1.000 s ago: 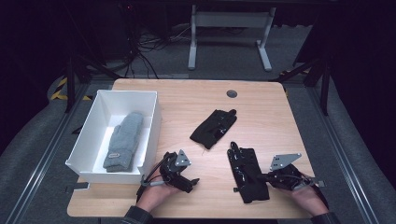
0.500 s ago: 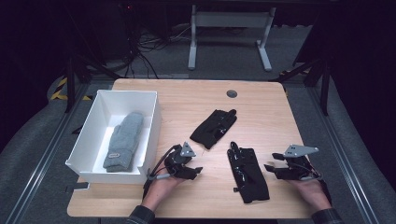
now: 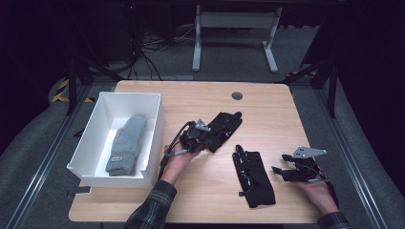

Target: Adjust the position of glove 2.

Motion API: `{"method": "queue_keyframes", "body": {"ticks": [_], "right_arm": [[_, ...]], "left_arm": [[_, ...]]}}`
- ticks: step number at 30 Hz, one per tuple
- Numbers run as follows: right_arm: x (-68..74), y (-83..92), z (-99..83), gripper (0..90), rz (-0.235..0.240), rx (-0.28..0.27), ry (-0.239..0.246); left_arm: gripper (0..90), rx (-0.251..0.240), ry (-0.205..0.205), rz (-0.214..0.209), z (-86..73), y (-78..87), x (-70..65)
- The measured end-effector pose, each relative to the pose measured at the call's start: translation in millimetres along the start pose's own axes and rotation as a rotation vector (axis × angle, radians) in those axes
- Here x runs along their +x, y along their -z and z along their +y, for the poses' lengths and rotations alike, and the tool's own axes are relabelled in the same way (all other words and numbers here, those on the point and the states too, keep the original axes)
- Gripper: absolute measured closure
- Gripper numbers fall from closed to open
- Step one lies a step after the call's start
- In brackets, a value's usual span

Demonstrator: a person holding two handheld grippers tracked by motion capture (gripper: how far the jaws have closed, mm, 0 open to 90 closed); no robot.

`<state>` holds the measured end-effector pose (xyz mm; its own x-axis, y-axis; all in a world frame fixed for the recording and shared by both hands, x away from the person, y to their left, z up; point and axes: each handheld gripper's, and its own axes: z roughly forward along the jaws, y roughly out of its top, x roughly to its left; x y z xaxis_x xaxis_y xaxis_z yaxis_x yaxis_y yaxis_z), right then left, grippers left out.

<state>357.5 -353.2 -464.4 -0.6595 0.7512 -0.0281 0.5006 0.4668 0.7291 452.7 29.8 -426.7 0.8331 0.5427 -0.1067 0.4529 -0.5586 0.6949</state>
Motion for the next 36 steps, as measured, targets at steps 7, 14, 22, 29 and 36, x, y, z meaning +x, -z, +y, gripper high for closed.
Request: {"method": "queue_keyframes", "body": {"ticks": [7, 14, 22, 29, 36], "right_arm": [[-0.5, -0.6, -1.8, 27.2, -0.004, -0.011, -0.003], [-0.3, -1.0, -3.5, 26.8, -0.004, -0.028, -0.005], [-0.3, -1.3, -3.4, 26.2, -0.003, -0.027, -0.004], [0.0, -1.4, -3.3, 25.0, 0.001, -0.025, -0.001], [0.0, -1.6, -3.2, 23.6, 0.001, -0.023, 0.0]], "left_arm": [[90.0, -0.003, 0.005, -0.006, 20.5, -19.2, 18.1], [90.0, 0.019, 0.018, -0.018, 23.2, -47.3, 29.9], [90.0, 0.028, 0.042, -0.04, 15.1, -49.2, 28.7], [90.0, 0.048, 0.065, -0.029, -0.2, -34.6, 16.1], [90.0, 0.064, 0.07, -0.044, -18.4, -18.7, 0.4]]}}
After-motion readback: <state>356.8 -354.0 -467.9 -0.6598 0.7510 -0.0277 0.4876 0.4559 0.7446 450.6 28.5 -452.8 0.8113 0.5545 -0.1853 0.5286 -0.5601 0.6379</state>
